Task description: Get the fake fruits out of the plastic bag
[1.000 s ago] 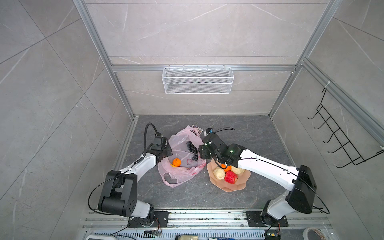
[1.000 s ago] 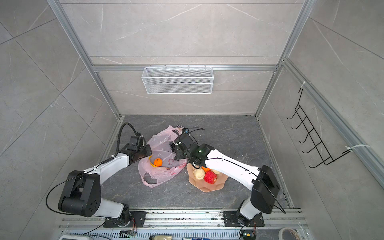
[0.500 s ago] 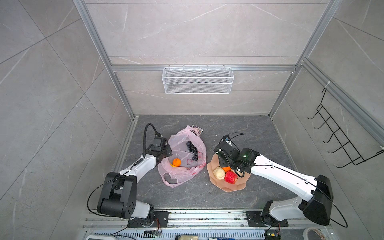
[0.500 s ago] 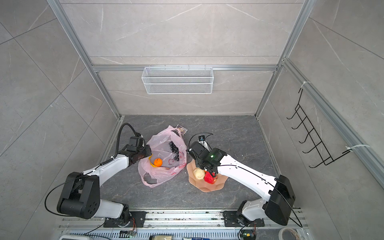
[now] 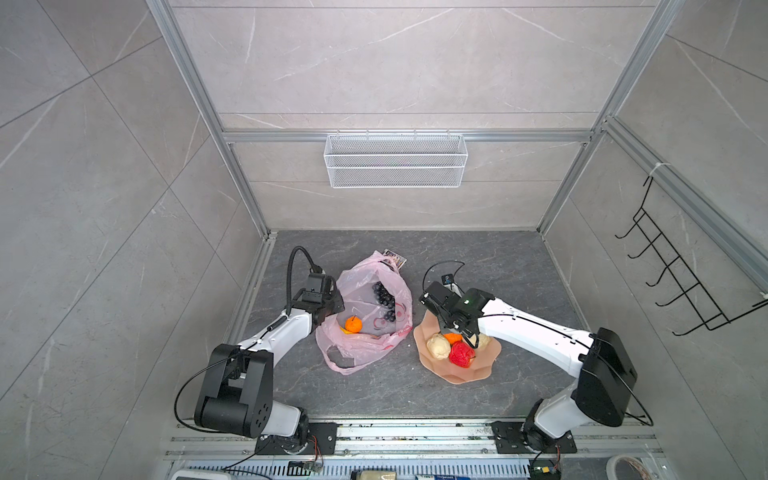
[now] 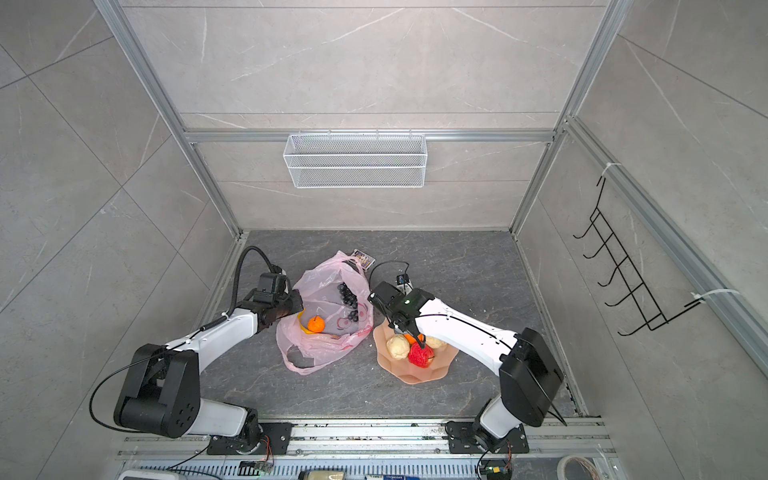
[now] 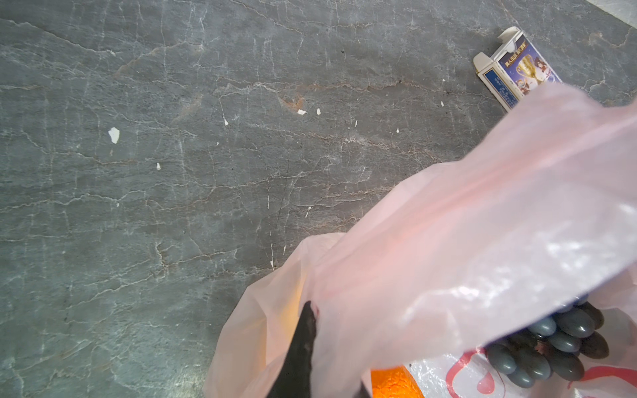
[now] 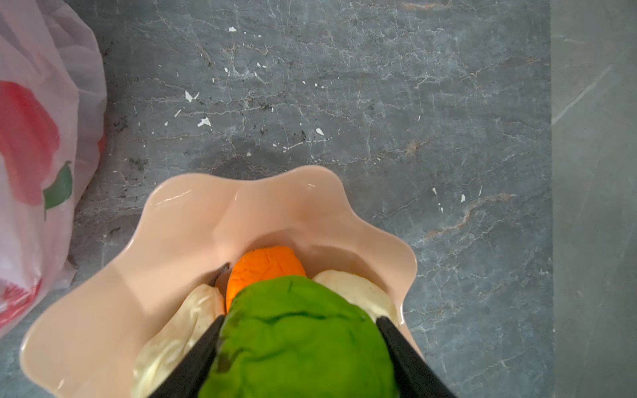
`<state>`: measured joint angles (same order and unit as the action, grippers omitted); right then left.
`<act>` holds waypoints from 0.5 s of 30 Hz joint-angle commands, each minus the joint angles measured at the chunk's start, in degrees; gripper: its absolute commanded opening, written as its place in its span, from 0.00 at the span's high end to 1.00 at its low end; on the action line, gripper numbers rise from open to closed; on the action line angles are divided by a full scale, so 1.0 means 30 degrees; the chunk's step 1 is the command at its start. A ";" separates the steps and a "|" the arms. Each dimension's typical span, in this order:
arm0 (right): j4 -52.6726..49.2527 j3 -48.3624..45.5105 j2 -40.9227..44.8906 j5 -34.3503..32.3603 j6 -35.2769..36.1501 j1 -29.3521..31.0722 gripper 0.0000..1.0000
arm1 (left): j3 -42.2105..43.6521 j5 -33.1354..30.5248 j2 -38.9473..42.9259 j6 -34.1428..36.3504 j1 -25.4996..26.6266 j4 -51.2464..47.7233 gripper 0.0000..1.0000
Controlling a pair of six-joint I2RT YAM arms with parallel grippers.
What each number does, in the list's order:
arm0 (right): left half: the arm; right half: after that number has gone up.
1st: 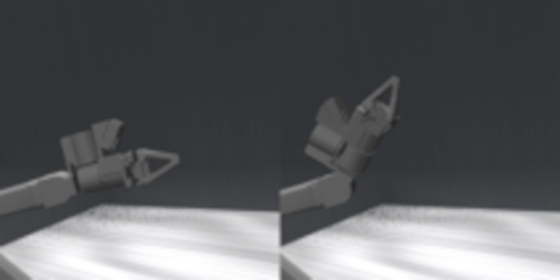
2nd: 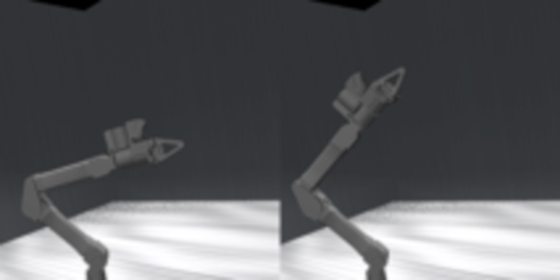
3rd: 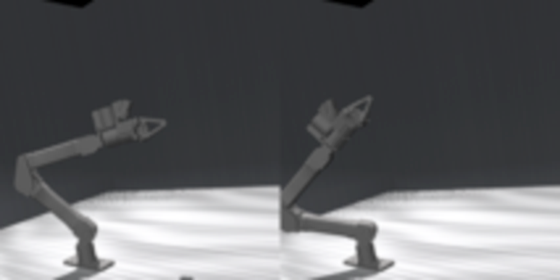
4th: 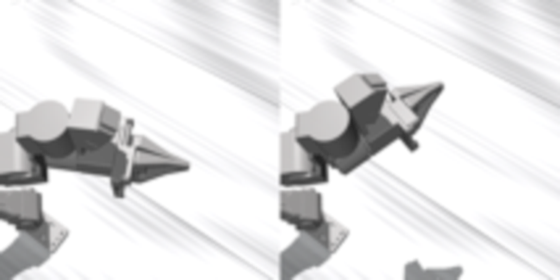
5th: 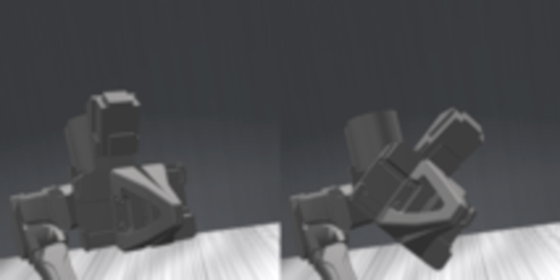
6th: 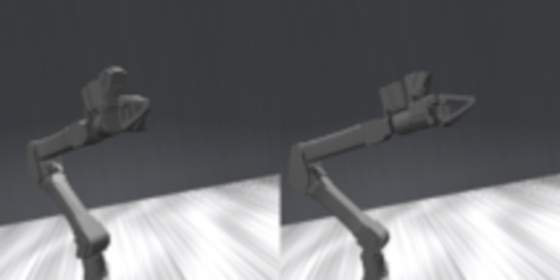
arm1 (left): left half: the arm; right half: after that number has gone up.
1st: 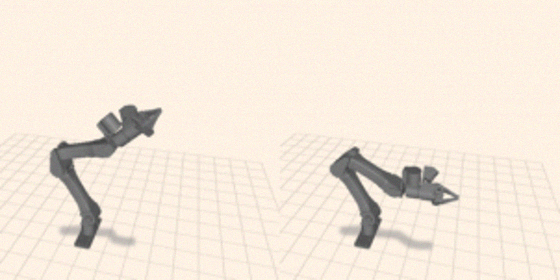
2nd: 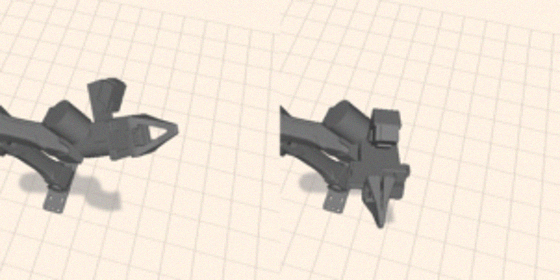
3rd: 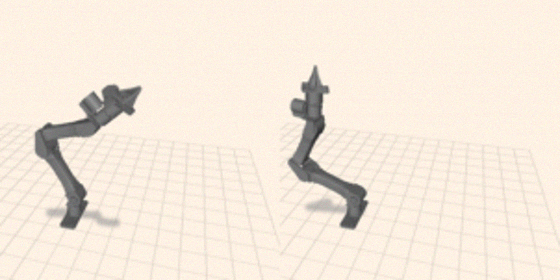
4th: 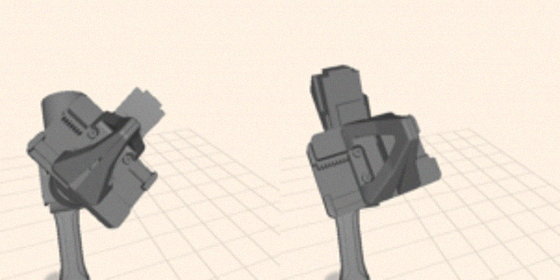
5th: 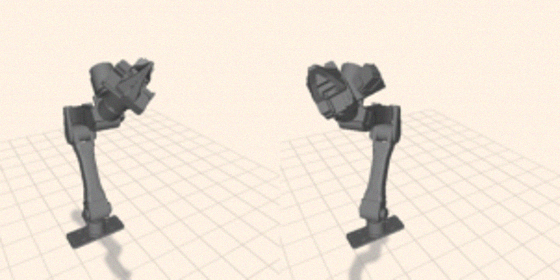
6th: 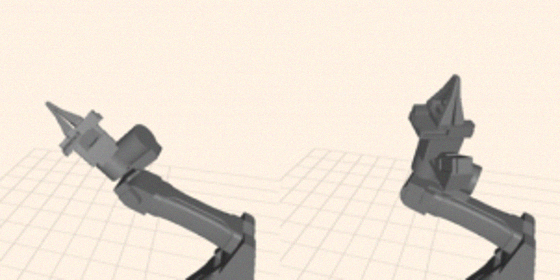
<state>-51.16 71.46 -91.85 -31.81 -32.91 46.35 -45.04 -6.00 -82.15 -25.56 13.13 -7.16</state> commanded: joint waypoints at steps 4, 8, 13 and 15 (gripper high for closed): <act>0.0208 0.1654 -0.1655 -0.0850 0.1126 -0.0772 0.38 | 0.0159 -0.0461 0.0164 0.0114 -0.0024 0.0755 0.93; -0.0145 0.1953 -0.2235 -0.1364 0.1154 -0.1159 0.38 | 0.0217 -0.0462 0.0226 0.0127 -0.0010 0.0828 0.93; -0.0158 0.1842 -0.2635 -0.1604 0.1477 -0.1476 0.38 | 0.0188 -0.0389 0.0144 0.0114 -0.0025 0.0849 0.93; -0.0339 0.1864 -0.2878 -0.1857 0.1557 -0.1555 0.38 | 0.0210 -0.0401 0.0153 0.0113 -0.0013 0.0837 0.93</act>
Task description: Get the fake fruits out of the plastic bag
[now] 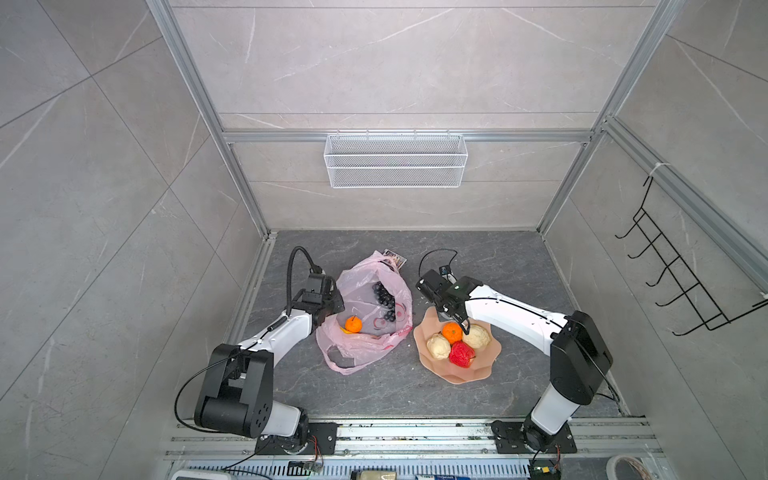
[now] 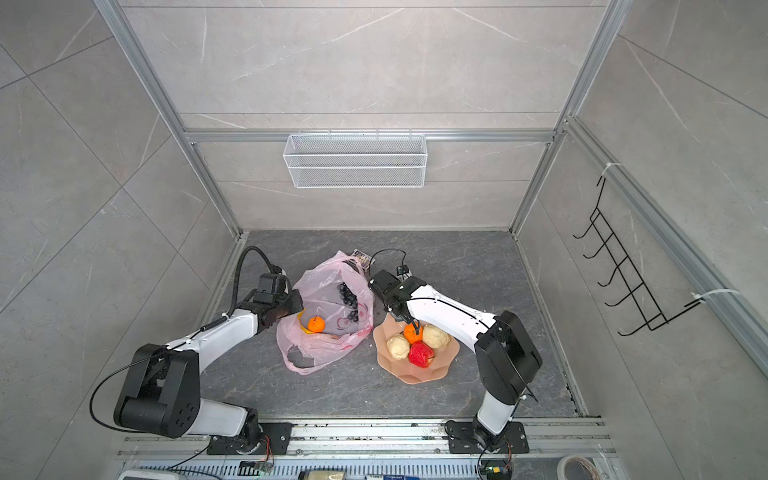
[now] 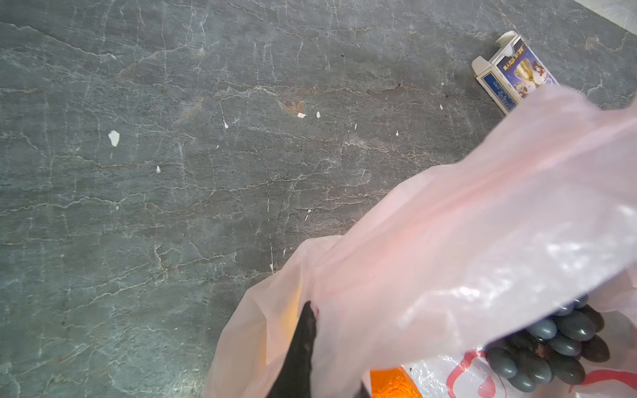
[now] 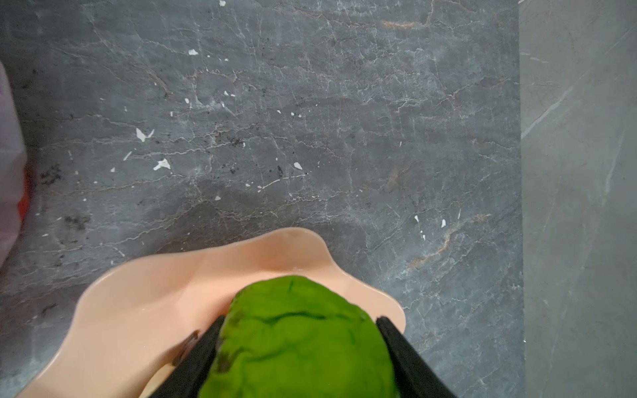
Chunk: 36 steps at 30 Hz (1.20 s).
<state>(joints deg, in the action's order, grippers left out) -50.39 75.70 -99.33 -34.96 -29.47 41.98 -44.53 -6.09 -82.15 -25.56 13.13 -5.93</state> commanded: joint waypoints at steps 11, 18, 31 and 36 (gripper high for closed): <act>-0.1627 0.0540 -0.1332 -0.1938 0.0862 -0.0223 0.37 | 0.0020 -0.0489 0.0071 0.0129 -0.0010 0.0475 0.92; -0.1601 0.0591 -0.2073 -0.2030 0.0977 -0.0321 0.35 | 0.0028 -0.0516 0.0064 0.0186 -0.0017 0.0458 0.92; -0.1571 0.0897 -0.2932 -0.0539 0.1769 -0.0283 0.36 | 0.0020 -0.0553 -0.0119 0.0171 -0.0036 0.0534 0.92; -0.1601 0.0899 -0.2931 -0.0253 0.1815 -0.0239 0.35 | 0.0020 -0.0578 -0.0214 0.0200 -0.0010 0.0535 0.92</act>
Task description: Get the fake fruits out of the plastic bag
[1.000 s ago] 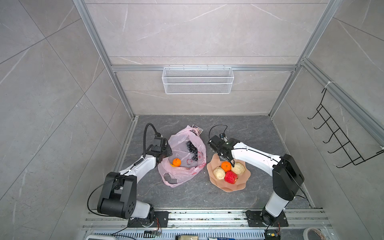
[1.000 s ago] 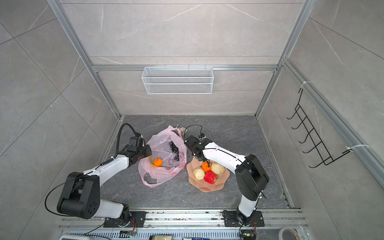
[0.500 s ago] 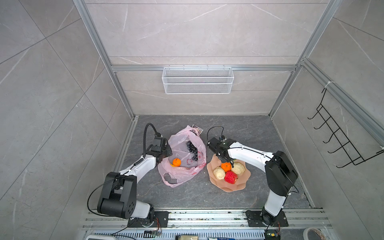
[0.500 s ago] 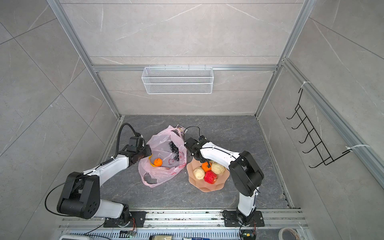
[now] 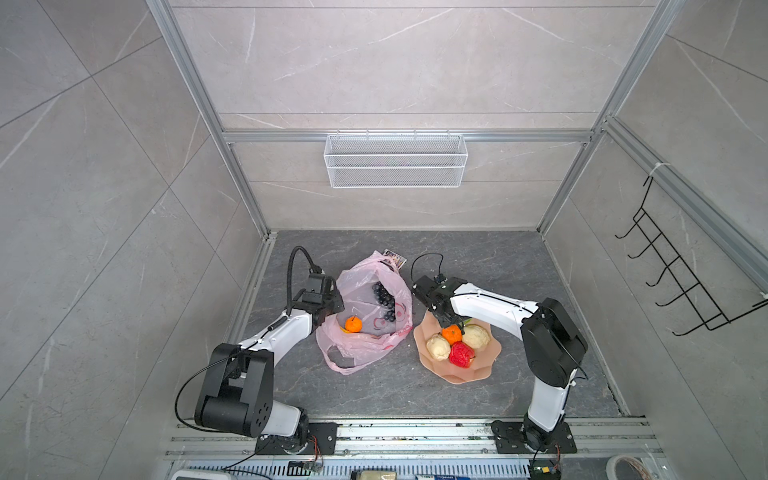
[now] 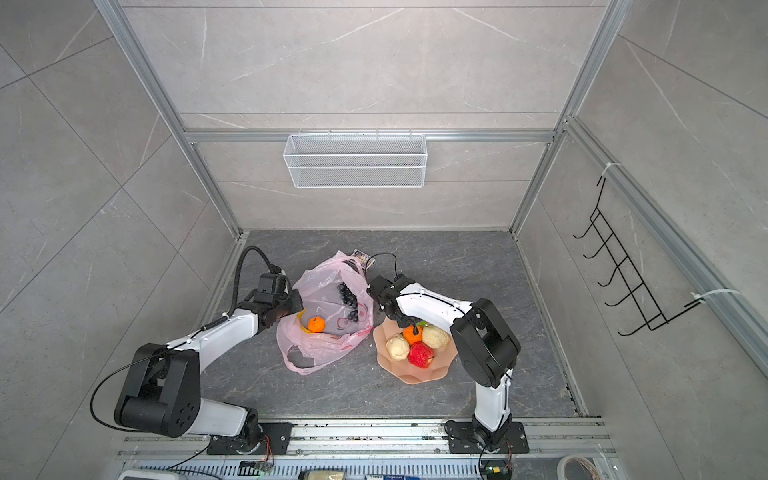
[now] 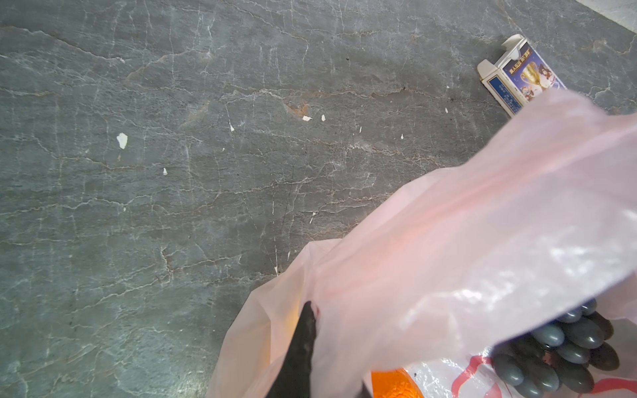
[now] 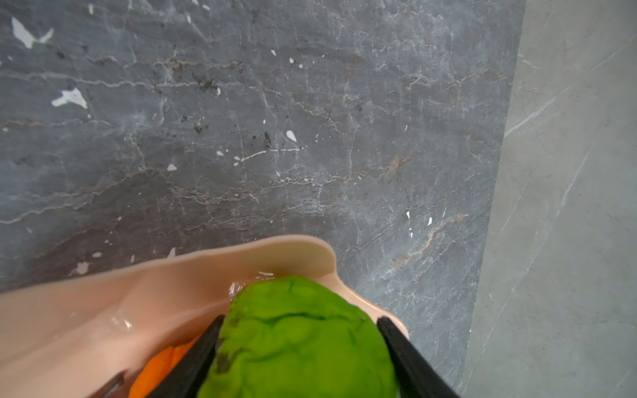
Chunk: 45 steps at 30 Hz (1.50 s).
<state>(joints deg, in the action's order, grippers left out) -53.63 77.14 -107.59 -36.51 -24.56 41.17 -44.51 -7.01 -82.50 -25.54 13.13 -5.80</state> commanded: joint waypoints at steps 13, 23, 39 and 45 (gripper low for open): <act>-0.0823 0.0506 -0.0262 0.0482 0.0067 0.0240 0.29 | 0.0011 -0.0278 -0.0006 0.0195 -0.0025 0.0474 0.91; -0.0201 0.0292 0.0688 0.2474 0.0217 0.0251 0.16 | 0.0057 -0.0448 0.0057 0.0222 -0.0010 0.0466 0.91; 0.0283 -0.0096 0.3573 0.2853 -0.0376 0.0070 0.08 | 0.0052 -0.0450 0.0078 0.0252 -0.0010 0.0412 0.91; 0.0617 -0.0501 0.4029 0.2609 -0.0769 -0.0502 0.15 | 0.0062 -0.0403 0.0152 0.0252 -0.0010 0.0438 0.91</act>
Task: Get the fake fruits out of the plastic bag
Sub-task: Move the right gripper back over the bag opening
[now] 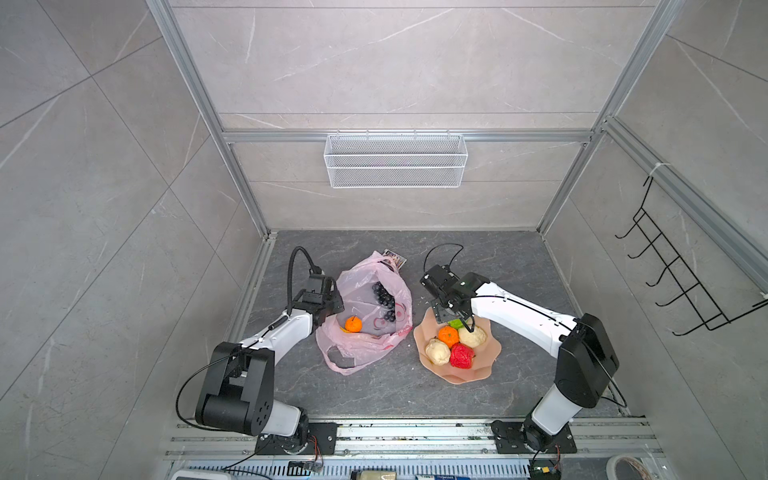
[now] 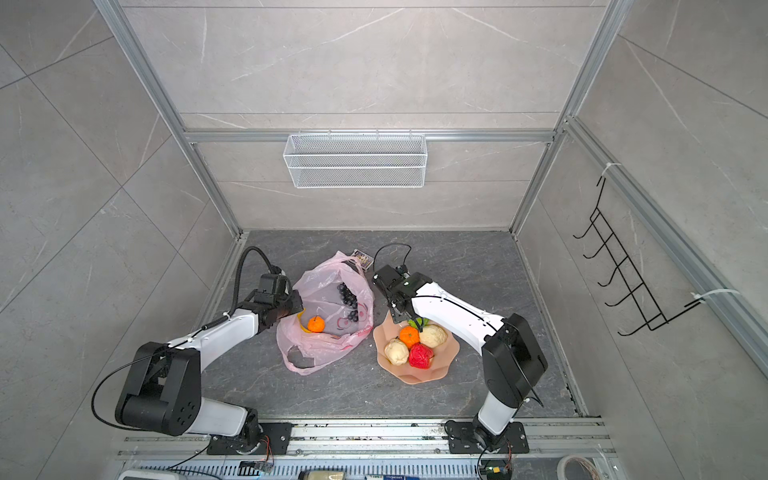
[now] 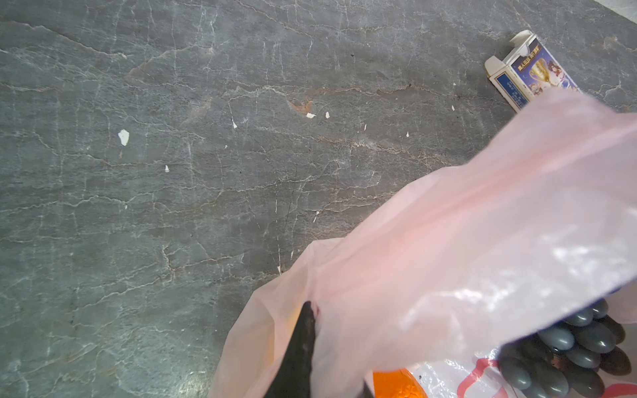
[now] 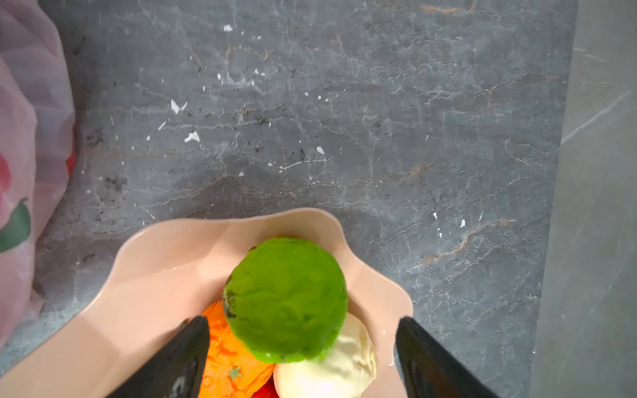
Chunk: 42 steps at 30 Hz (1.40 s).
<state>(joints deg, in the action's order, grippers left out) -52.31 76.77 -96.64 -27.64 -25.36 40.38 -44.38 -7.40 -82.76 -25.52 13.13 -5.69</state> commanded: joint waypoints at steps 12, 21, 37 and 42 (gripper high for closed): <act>0.0123 -0.0487 -0.1014 -0.0455 -0.0513 -0.0342 0.24 | -0.0060 -0.0127 0.0050 0.0237 -0.0013 0.0389 0.90; -0.0199 -0.0073 0.0013 -0.0199 -0.0468 -0.0293 0.21 | -0.0191 0.1049 -0.0258 0.0579 0.0030 0.0768 0.90; 0.5635 0.0937 0.0878 0.4009 -0.2529 0.3774 0.30 | -0.0529 0.3537 -0.1066 0.1680 0.1256 0.2128 0.93; 0.8588 0.0829 -0.0481 0.6213 -0.3726 0.4309 0.36 | -0.0449 0.4050 -0.1528 0.1339 0.0982 0.2564 0.95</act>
<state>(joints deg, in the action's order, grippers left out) -33.36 78.41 -95.48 -14.00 -33.23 52.62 -44.45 2.26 -86.80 -21.87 16.67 -0.56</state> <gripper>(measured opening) 0.647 0.057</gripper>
